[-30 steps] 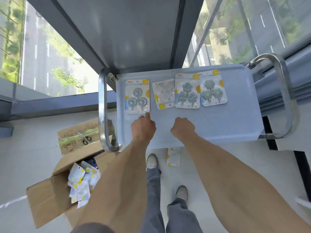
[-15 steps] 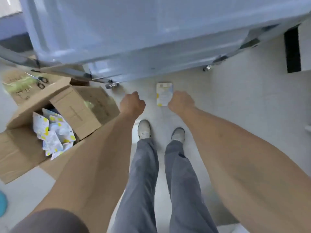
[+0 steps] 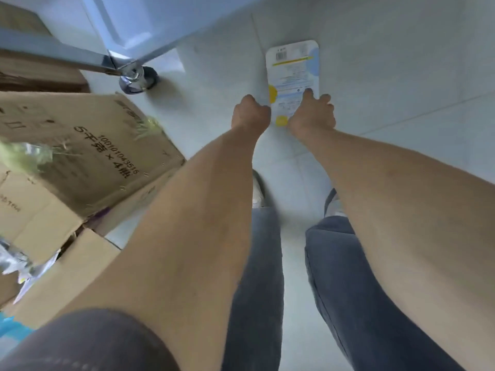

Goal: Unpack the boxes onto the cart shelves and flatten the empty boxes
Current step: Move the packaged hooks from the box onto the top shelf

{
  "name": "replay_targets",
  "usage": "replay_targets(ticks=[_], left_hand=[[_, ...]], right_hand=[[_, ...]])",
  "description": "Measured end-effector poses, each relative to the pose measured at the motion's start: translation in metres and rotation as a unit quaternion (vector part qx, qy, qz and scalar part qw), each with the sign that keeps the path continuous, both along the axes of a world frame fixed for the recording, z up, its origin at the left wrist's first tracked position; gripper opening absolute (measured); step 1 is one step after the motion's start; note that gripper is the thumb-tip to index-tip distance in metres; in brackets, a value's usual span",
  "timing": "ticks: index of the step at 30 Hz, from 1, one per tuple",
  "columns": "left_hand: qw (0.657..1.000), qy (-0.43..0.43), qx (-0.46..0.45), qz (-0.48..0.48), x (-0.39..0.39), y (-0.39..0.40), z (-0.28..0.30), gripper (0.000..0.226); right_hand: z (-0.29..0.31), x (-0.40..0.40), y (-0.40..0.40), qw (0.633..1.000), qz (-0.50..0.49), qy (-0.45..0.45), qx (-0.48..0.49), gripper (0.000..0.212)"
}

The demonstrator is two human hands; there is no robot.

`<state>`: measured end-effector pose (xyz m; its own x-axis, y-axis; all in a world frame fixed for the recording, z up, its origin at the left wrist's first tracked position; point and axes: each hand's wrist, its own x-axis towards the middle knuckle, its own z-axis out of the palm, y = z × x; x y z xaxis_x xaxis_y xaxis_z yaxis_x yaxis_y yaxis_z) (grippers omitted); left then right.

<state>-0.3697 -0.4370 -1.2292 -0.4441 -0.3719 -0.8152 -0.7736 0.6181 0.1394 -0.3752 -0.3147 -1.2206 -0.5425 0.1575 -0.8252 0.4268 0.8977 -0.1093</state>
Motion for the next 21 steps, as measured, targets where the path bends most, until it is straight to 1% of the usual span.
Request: replay_targets(ticks=[4, 5, 6, 7, 8, 9, 10, 12, 14, 15, 16, 17, 18, 19, 20, 21], left_hand=[[0.989, -0.015, 0.089, 0.12, -0.003, 0.022, -0.03, 0.042], [0.984, -0.017, 0.108, 0.144, -0.003, 0.028, -0.032, 0.039], [0.978, -0.013, 0.123, 0.166, -0.004, 0.034, -0.033, 0.03], [0.975, -0.004, 0.131, 0.18, -0.004, 0.038, -0.032, 0.013], [0.973, 0.007, 0.131, 0.189, -0.003, 0.043, -0.028, 0.012], [0.974, 0.015, 0.127, 0.189, -0.002, 0.048, -0.02, 0.026], [0.975, 0.027, 0.119, 0.187, -0.001, 0.053, -0.006, 0.031], [0.977, 0.046, 0.106, 0.179, 0.003, 0.062, 0.028, 0.032], [0.978, 0.061, 0.108, 0.17, 0.008, 0.067, 0.075, 0.037], [0.979, 0.058, 0.116, 0.158, 0.012, 0.067, 0.1, 0.038], [0.98, 0.052, 0.125, 0.143, 0.016, 0.067, 0.128, 0.038], [0.981, 0.045, 0.134, 0.136, 0.02, 0.067, 0.153, 0.037], [0.981, 0.039, 0.141, 0.129, 0.023, 0.066, 0.186, 0.036], [0.981, 0.033, 0.146, 0.125, 0.026, 0.065, 0.22, 0.035], [0.98, 0.033, 0.155, 0.122, 0.028, 0.066, 0.255, 0.034], [0.978, 0.036, 0.166, 0.122, 0.026, 0.068, 0.291, 0.034]], right_hand=[[-0.027, -0.001, 0.005, 0.998, -0.05, -0.013, -0.023, 0.05], [-0.027, 0.0, 0.006, 0.998, -0.056, -0.013, -0.03, 0.047], [-0.026, 0.002, 0.009, 0.998, -0.058, -0.009, -0.036, 0.045], [-0.023, 0.004, 0.011, 0.998, -0.056, -0.001, -0.04, 0.043], [-0.017, 0.006, 0.015, 0.998, -0.055, 0.008, -0.041, 0.042], [-0.01, 0.009, 0.02, 0.997, -0.055, 0.019, -0.04, 0.041], [0.001, 0.012, 0.025, 0.997, -0.062, 0.033, -0.038, 0.04], [0.03, 0.016, 0.037, 0.993, -0.097, 0.063, -0.03, 0.035], [0.072, 0.015, 0.046, 0.981, -0.179, 0.062, -0.037, 0.034], [0.099, 0.012, 0.051, 0.967, -0.243, 0.049, -0.054, 0.039], [0.128, 0.006, 0.055, 0.938, -0.335, 0.022, -0.083, 0.044], [0.155, 0.0, 0.057, 0.897, -0.427, -0.01, -0.114, 0.047], [0.189, -0.008, 0.06, 0.856, -0.497, -0.037, -0.139, 0.05], [0.224, -0.013, 0.061, 0.835, -0.524, -0.059, -0.155, 0.055], [0.262, -0.018, 0.061, 0.841, -0.51, -0.071, -0.165, 0.057], [0.299, -0.024, 0.06, 0.854, -0.485, -0.075, -0.171, 0.057]])
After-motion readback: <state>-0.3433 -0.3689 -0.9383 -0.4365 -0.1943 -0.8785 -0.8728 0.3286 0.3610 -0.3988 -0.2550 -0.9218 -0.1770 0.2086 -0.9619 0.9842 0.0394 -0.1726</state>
